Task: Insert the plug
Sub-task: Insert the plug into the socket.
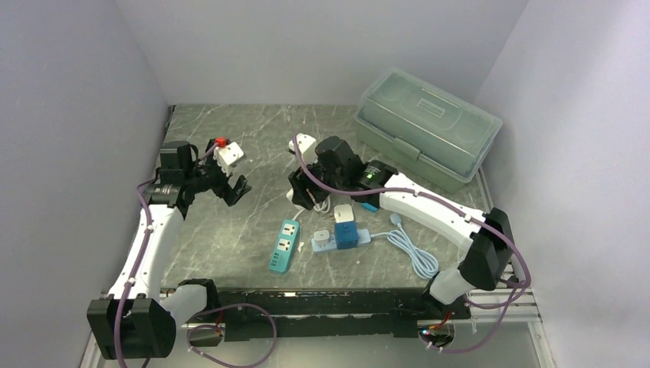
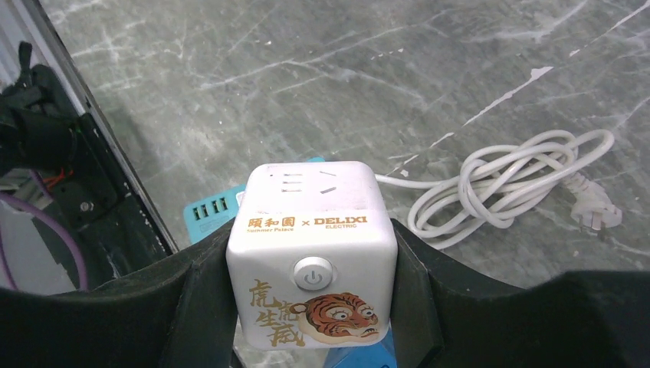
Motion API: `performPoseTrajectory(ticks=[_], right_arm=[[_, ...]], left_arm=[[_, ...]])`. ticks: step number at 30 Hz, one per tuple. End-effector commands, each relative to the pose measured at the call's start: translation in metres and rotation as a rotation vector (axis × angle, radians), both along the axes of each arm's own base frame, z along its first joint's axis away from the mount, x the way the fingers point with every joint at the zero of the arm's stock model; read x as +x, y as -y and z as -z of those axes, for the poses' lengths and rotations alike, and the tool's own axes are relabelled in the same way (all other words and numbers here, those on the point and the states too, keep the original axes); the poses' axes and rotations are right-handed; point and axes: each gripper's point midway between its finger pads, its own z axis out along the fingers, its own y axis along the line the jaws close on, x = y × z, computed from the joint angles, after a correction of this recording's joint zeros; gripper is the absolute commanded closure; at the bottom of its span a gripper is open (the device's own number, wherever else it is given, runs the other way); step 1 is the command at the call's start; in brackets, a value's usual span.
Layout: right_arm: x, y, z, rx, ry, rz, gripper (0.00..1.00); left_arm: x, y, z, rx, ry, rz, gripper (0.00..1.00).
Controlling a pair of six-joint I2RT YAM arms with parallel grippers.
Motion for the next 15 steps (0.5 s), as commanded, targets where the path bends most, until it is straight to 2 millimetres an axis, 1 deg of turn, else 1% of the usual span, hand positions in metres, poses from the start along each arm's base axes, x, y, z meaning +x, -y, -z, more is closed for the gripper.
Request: performPoseTrajectory(ticks=[1, 5, 10, 12, 14, 15], right_arm=[[-0.004, -0.002, -0.011, -0.003, 0.068, -0.023, 1.0], [-0.012, -0.01, 0.009, -0.05, 0.011, -0.082, 1.0], [-0.024, -0.021, 0.05, -0.155, 0.017, -0.178, 1.0], [-0.026, -0.026, 0.061, -0.161, 0.003, -0.205, 1.0], [-0.027, -0.03, 0.067, -0.166, 0.004, -0.238, 1.0], [-0.026, -0.031, 0.069, -0.17, 0.011, -0.241, 1.0]], left_arm=[[0.005, -0.009, -0.005, -0.026, -0.022, -0.067, 0.0], [0.009, -0.019, 0.01, -0.012, -0.068, -0.125, 0.0], [0.005, -0.026, 0.025, -0.009, -0.167, -0.175, 0.0], [0.006, -0.032, 0.032, -0.016, -0.22, -0.213, 0.0], [0.01, -0.039, 0.041, -0.022, -0.282, -0.267, 0.0], [0.014, -0.043, 0.041, -0.024, -0.301, -0.292, 0.0]])
